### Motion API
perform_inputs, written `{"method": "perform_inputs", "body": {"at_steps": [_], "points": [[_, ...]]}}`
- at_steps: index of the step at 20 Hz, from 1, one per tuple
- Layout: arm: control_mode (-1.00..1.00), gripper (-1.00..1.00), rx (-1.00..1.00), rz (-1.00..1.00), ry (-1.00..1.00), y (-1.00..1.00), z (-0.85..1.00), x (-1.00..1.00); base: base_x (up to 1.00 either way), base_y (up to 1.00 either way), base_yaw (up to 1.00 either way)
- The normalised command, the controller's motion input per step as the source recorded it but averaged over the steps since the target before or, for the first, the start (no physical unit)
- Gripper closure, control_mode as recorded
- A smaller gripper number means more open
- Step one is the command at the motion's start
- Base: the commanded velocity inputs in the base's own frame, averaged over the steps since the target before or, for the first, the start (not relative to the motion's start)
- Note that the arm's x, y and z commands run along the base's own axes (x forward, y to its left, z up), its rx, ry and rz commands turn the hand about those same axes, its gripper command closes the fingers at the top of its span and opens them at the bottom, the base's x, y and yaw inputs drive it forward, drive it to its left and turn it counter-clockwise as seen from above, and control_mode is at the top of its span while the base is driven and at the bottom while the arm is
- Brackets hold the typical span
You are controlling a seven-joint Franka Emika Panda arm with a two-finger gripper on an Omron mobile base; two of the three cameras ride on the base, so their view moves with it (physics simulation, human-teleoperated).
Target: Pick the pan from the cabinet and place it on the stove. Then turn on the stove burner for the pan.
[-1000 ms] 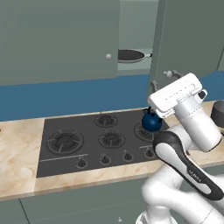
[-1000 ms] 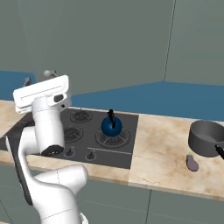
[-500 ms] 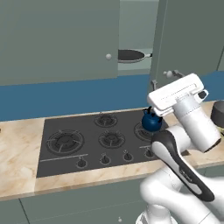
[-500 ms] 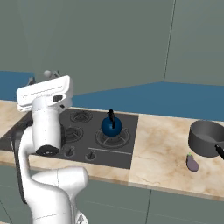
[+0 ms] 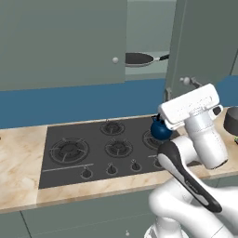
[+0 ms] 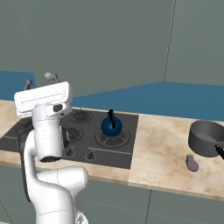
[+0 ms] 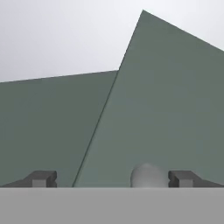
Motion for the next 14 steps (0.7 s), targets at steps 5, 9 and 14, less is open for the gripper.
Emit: {"method": "perform_inputs", "body": {"at_steps": [5,9,14], "points": [[-1.00,-1.00,-0.04,0.00,-0.21,0.08,0.40,-0.77,0.00,0.00,0.00],[-1.00,-1.00,-0.02,0.00,-0.01,0.11,0.25,-0.07,0.00,0.00,0.00],[-1.00,-1.00,0.00,0.00,0.00,-0.13,0.30,-0.01,0.00,0.00,0.00]]}}
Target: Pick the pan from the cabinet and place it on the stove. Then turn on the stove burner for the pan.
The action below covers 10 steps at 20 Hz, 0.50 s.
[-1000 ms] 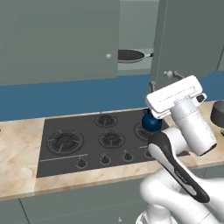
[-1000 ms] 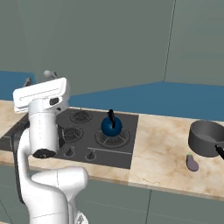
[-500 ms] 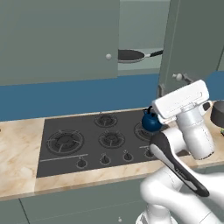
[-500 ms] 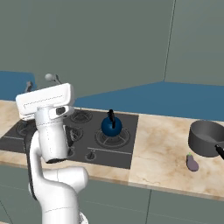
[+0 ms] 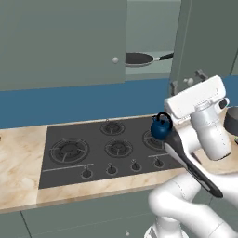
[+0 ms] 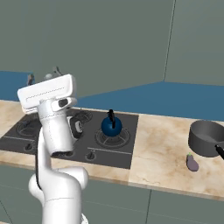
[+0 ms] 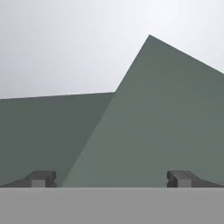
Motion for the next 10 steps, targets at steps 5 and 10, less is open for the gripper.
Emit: {"method": "perform_inputs", "body": {"at_steps": [5,10], "points": [[-1.00,-1.00,0.00,0.00,-0.07,-0.19,0.26,-0.44,0.00,0.00,0.00],[-1.00,-1.00,0.00,0.00,-0.18,-0.01,0.30,-0.90,0.00,0.00,0.00]]}}
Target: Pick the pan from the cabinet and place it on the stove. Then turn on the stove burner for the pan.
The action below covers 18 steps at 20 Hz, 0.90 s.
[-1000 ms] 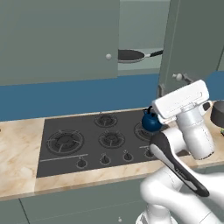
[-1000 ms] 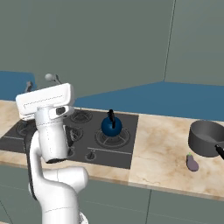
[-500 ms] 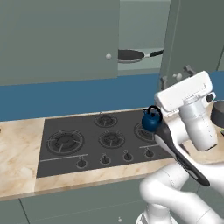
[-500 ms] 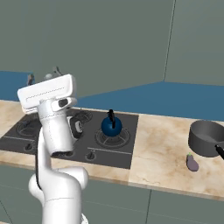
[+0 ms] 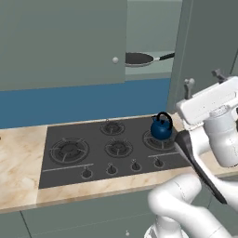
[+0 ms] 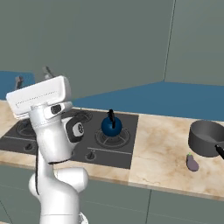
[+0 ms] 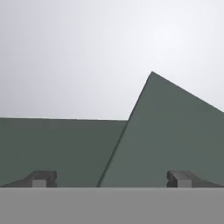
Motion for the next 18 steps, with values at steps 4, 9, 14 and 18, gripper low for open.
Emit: {"method": "perform_inputs", "body": {"at_steps": [4,9,14,18], "points": [[-1.00,-1.00,0.00,0.00,-0.13,0.07,0.36,-0.95,0.00,0.00,0.00],[-1.00,-1.00,-0.02,-0.11,0.00,0.33,0.15,-0.56,0.00,0.00,0.00],[-1.00,-1.00,-0.06,-0.28,0.12,0.53,0.06,-0.09,0.00,0.00,0.00],[-1.00,-1.00,-0.06,-0.34,0.18,0.58,0.02,0.00,0.00,0.00,0.00]]}}
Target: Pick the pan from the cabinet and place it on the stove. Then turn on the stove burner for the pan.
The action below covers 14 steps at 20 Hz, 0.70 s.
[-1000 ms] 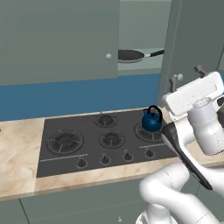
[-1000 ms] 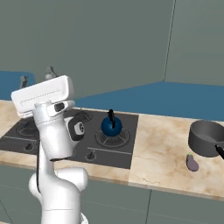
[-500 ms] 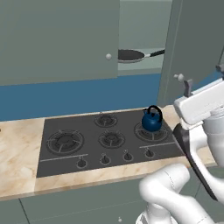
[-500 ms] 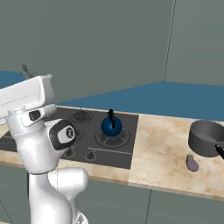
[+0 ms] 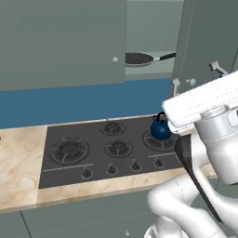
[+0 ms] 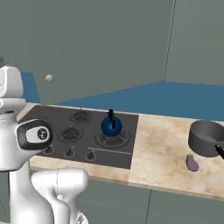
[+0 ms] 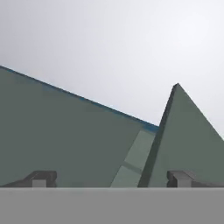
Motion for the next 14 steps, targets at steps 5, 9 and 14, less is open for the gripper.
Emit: {"method": "perform_inputs", "body": {"at_steps": [5,9,14], "points": [[-1.00,-1.00,-0.06,-0.37,0.17,0.72,0.00,0.00,0.00,0.00,0.00],[-1.00,-1.00,-0.09,-0.38,0.18,0.83,0.00,0.12,0.00,0.00,0.00],[-1.00,-1.00,-0.11,-0.35,0.27,0.76,0.00,0.39,0.00,0.00,0.00]]}}
